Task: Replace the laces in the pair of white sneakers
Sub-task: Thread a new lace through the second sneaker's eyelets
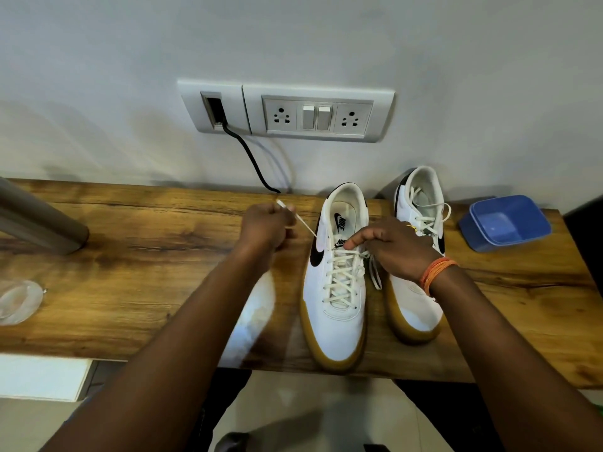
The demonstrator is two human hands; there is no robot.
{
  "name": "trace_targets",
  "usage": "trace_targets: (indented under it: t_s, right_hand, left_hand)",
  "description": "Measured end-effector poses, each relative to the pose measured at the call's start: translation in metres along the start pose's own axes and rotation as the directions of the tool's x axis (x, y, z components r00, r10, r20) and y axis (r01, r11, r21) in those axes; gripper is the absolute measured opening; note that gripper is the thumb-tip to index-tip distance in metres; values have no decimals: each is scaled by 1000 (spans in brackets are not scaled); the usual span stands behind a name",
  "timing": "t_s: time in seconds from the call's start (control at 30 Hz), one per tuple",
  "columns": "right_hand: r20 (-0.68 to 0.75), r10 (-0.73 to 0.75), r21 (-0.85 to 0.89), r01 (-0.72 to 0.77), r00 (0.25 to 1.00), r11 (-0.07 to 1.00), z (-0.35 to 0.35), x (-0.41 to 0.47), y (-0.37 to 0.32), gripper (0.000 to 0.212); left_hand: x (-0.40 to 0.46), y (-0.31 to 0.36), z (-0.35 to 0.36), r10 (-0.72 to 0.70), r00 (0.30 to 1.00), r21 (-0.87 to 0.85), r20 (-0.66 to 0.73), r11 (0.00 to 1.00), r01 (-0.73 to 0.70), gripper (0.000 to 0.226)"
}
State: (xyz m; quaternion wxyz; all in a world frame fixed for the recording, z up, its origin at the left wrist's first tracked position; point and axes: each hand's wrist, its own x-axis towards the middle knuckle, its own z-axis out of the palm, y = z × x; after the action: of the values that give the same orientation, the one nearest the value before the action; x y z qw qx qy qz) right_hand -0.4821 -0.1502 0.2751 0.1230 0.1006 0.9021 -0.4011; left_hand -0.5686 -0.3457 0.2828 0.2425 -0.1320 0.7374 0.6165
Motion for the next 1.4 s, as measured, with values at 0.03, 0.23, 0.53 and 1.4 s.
trace_targets:
  t_s: [0.03, 0.23, 0.53, 1.4]
  right_hand:
    - [-1, -5, -3, 5, 1000, 1000, 0, 0, 0, 43]
    - [-30, 20, 25, -19, 999, 999, 2, 0, 2, 45]
    - [-37, 117, -151, -122, 992, 981, 9, -3, -5, 18]
    - [-107, 96, -14, -98, 990, 995, 6, 2, -3, 34]
  left_hand:
    - [5, 5, -8, 18, 999, -36, -29, 999, -19, 16]
    - [24, 16, -39, 6, 979, -233, -203, 971, -54, 13]
    - [26, 18, -42, 49, 961, -287, -273, 949, -130, 16]
    - [26, 6, -32, -115, 984, -141, -137, 985, 95, 32]
